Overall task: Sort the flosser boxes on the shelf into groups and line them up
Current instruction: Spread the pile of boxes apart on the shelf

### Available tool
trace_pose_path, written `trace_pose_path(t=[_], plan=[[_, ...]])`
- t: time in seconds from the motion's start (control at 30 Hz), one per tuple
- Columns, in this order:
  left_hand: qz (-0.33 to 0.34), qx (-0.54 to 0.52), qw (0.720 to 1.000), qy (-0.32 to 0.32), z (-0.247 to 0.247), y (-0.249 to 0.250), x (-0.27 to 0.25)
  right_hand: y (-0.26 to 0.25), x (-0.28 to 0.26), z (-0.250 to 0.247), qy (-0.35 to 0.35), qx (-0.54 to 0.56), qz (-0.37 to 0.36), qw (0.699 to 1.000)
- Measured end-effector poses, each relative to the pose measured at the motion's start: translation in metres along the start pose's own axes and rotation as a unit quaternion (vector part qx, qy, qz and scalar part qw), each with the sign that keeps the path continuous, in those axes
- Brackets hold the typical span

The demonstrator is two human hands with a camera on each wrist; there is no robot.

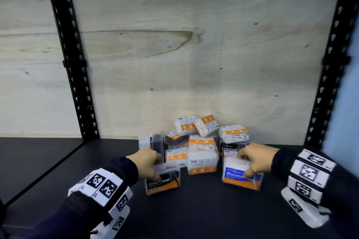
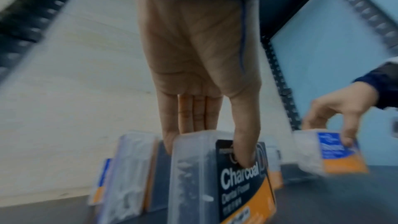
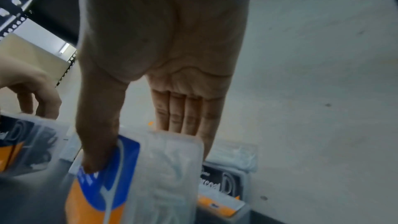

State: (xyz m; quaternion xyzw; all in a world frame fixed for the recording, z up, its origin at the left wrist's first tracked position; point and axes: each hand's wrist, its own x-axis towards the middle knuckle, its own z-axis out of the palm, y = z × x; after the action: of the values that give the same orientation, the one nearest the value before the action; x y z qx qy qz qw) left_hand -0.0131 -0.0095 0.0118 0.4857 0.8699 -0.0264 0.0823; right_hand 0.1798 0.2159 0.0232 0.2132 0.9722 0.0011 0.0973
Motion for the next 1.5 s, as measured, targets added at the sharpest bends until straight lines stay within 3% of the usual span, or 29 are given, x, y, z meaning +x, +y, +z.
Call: trace_pose_path(t=[0.37, 0.63, 1.03, 1.23, 1.5], plan=[[0.196, 0.05, 0.979, -0.036, 0.0, 0.106, -0.013, 0.086, -0.084, 0.015, -0.017, -0.024, 0.167, 0.986], [0.206, 0.084, 0.974, -0.035, 0.005, 0.138, -0.005, 0.111, -0.096, 0.034, -0.014, -0.002, 0.22, 0.975], [0.205, 0.029, 0.978, -0.034, 0.011, 0.128, 0.004, 0.113, -0.092, 0.037, -0.034, 0.036, 0.242, 0.969], [0.179, -0.011, 0.983, 0.027, -0.007, 0.096, 0.005, 0.055, -0.078, -0.027, 0.022, 0.018, 0.145, 0.989], [0.011, -0.002, 0.99, 0.138, -0.053, 0.012, 0.012, -0.06, -0.007, -0.108, 0.118, 0.102, -0.039, 0.987]])
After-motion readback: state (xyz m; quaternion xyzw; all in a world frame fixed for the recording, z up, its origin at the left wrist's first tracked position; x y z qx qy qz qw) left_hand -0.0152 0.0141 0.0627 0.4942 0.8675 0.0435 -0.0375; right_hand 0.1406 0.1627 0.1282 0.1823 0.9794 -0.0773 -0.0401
